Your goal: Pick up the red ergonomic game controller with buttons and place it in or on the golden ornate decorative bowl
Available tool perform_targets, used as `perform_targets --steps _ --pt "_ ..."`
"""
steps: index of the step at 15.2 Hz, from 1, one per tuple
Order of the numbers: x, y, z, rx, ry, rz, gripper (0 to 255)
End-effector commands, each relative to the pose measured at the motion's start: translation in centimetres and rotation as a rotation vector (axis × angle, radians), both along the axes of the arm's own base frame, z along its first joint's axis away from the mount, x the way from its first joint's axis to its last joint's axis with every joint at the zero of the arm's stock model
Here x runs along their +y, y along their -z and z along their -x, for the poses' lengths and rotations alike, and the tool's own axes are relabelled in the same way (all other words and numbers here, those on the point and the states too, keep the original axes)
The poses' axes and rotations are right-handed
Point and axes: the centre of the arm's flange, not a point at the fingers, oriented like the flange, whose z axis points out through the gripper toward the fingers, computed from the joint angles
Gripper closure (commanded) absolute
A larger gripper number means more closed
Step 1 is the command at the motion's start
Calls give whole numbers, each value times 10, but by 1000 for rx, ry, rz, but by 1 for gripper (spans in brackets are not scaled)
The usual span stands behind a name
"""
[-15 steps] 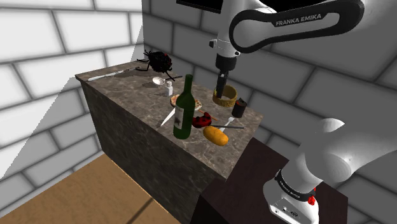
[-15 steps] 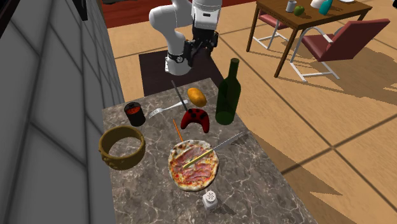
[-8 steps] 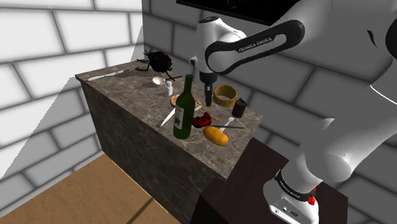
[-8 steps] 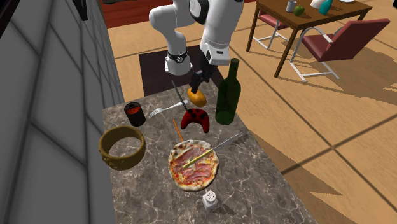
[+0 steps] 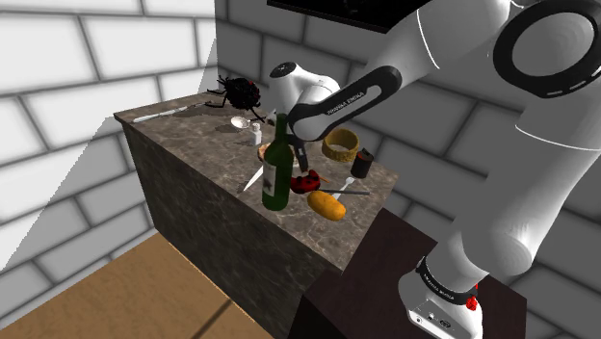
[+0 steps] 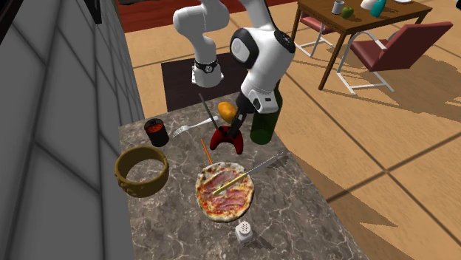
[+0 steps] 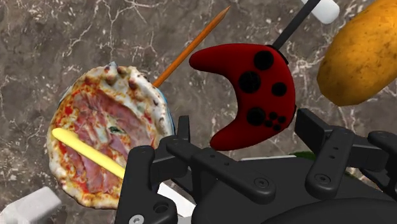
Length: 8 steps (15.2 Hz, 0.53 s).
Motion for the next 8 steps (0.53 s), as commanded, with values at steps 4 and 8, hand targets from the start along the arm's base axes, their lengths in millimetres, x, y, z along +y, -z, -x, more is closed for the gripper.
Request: perform_targets --steps 4,8 --pt "-7 27 -2 5 -18 9 0" --pt "-14 44 -1 5 -18 9 0"
